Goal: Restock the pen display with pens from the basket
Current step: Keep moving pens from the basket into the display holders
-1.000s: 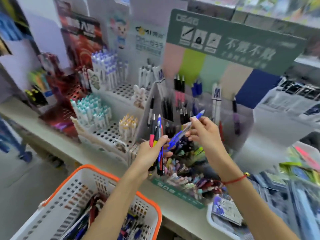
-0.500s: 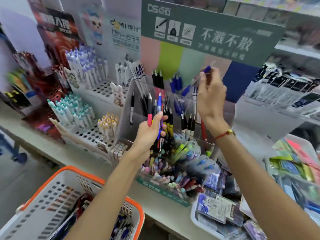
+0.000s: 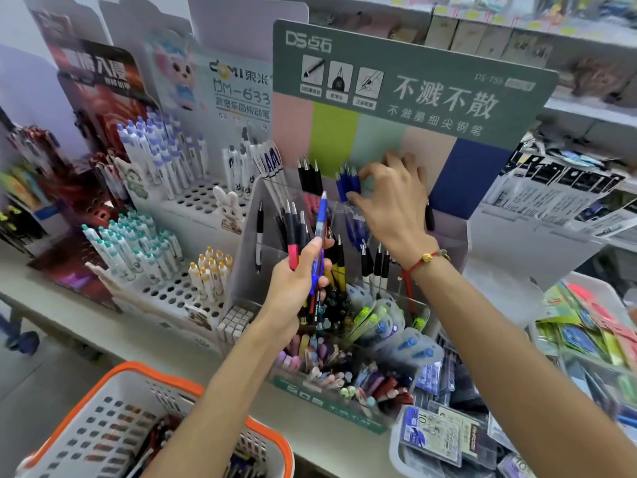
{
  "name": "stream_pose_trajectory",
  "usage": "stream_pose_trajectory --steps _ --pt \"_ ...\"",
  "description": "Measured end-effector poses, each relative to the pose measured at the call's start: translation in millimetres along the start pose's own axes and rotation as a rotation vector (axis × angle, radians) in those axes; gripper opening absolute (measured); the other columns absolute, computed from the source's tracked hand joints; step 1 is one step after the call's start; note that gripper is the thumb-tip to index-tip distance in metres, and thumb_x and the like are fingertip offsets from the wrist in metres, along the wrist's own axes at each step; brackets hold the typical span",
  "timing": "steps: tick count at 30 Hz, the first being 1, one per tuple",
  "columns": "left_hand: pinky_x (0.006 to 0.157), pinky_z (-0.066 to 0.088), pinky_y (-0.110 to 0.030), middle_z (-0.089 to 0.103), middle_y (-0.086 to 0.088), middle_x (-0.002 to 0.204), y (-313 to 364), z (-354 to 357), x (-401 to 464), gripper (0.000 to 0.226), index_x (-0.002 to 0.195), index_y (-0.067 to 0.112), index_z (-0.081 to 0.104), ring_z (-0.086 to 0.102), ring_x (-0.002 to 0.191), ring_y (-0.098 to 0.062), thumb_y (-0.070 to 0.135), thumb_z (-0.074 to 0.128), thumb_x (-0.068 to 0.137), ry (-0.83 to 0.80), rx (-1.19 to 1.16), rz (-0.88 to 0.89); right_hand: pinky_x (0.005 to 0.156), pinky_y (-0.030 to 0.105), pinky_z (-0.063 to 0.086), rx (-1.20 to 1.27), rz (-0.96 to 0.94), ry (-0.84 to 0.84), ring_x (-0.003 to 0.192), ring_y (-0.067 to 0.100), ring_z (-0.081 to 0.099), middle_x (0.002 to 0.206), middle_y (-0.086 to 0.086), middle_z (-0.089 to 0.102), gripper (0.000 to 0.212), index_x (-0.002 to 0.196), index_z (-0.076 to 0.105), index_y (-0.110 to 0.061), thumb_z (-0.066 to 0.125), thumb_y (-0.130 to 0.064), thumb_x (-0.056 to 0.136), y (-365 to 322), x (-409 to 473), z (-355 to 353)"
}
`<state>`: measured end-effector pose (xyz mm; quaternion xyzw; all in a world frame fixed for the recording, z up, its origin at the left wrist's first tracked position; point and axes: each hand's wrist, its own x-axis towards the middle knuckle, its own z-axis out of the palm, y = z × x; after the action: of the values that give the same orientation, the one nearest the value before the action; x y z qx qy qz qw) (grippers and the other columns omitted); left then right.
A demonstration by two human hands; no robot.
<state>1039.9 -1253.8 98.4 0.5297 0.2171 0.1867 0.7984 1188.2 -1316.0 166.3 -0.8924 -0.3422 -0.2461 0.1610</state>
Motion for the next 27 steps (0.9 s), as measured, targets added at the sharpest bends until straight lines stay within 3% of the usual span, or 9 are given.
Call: stream_pose_trajectory --steps 4,6,8,11,16,18,20,23,27 --pt "0.046 0.041 -0.017 0.054 0.01 0.065 0.7 -4.6 0.6 0.03 0.111 0.016 0.067 0.045 0.051 -0.004 0.039 0.053 0.097 0.028 -0.014 -0.042 0.084 0.043 0.045 0.055 -0.013 0.167 0.1 0.034 0.05 0.108 0.014 0.056 0.046 0.12 0.061 -0.01 0.076 -0.024 0.079 -1.4 -12.9 2.6" --pt "0.046 0.042 -0.017 0.057 0.008 0.065 0.9 -5.7 1.1 0.028 0.106 0.015 0.068 0.047 0.05 -0.005 0.037 0.056 0.096 0.058 0.021 -0.053 0.076 0.037 0.046 0.18 -0.035 0.304 0.092 0.027 0.052 0.099 0.008 0.056 0.033 0.111 0.062 -0.01 0.071 -0.027 0.083 -9.6 -22.9 -2.4" --pt "0.046 0.042 -0.018 0.06 0.005 0.065 1.2 -4.9 2.0 0.027 0.098 0.013 0.069 0.049 0.048 -0.006 0.038 0.06 0.093 0.087 0.069 -0.047 0.068 0.029 0.044 0.33 0.028 0.145 0.084 0.017 0.055 0.09 -0.002 0.059 0.029 0.099 0.065 -0.014 0.066 -0.041 0.088 -21.4 -33.0 -9.1" --pt "0.049 0.042 -0.021 0.065 0.003 0.064 2.6 -1.1 1.1 0.029 0.085 0.013 0.068 0.053 0.049 -0.007 0.04 0.062 0.091 0.111 0.118 0.005 0.065 0.023 0.047 0.437 0.155 -0.308 0.074 0.006 0.058 0.087 -0.004 0.066 0.035 0.096 0.068 -0.017 0.066 -0.05 0.087 -28.2 -41.7 -11.1" --pt "0.048 0.039 -0.02 0.069 0.007 0.065 10.3 9.3 0.5 0.027 0.091 0.018 0.07 0.051 0.051 -0.004 0.035 0.051 0.099 0.086 0.032 -0.01 0.052 0.016 0.049 0.982 0.413 -0.357 0.056 0.002 0.062 0.076 0.004 0.069 0.027 0.101 0.069 -0.003 0.068 -0.028 0.09 -21.3 -41.6 -18.1" --pt "0.043 0.037 -0.016 0.072 0.007 0.071 14.6 9.9 3.4 0.026 0.094 0.014 0.068 0.049 0.05 -0.002 0.03 0.048 0.1 0.083 -0.073 -0.07 0.057 0.015 0.053 1.157 0.509 -0.263 0.058 0.002 0.064 0.077 0.004 0.069 0.024 0.106 0.066 0.0 0.063 -0.02 0.094 -15.9 -39.9 -20.4" --pt "0.04 0.036 -0.014 0.071 0.008 0.07 16.3 7.6 5.7 0.021 0.094 0.012 0.067 0.047 0.047 -0.001 0.024 0.051 0.099 0.076 -0.106 -0.108 0.065 0.022 0.056 1.216 0.541 0.024 0.064 0.005 0.067 0.081 0.004 0.07 0.011 0.098 0.065 -0.007 0.059 -0.015 0.097 -7.1 -33.7 -22.4" --pt "0.04 0.037 -0.014 0.066 0.01 0.066 13.4 2.8 5.7 0.017 0.097 0.013 0.068 0.046 0.046 -0.001 0.023 0.054 0.098 0.077 -0.056 -0.143 0.078 0.034 0.059 1.003 0.428 0.418 0.082 0.009 0.071 0.092 0.0 0.071 0.006 0.1 0.061 -0.013 0.058 -0.016 0.096 6.9 -23.7 -22.2" --pt "0.042 0.039 -0.015 0.063 0.011 0.067 5.5 -1.5 4.8 0.021 0.106 0.015 0.069 0.047 0.049 -0.001 0.03 0.056 0.098 0.049 -0.008 -0.162 0.079 0.017 0.055 0.709 0.192 0.365 0.088 0.004 0.068 0.1 -0.005 0.068 0.022 0.115 0.056 -0.006 0.059 -0.016 0.096 5.4 -17.0 -20.0"
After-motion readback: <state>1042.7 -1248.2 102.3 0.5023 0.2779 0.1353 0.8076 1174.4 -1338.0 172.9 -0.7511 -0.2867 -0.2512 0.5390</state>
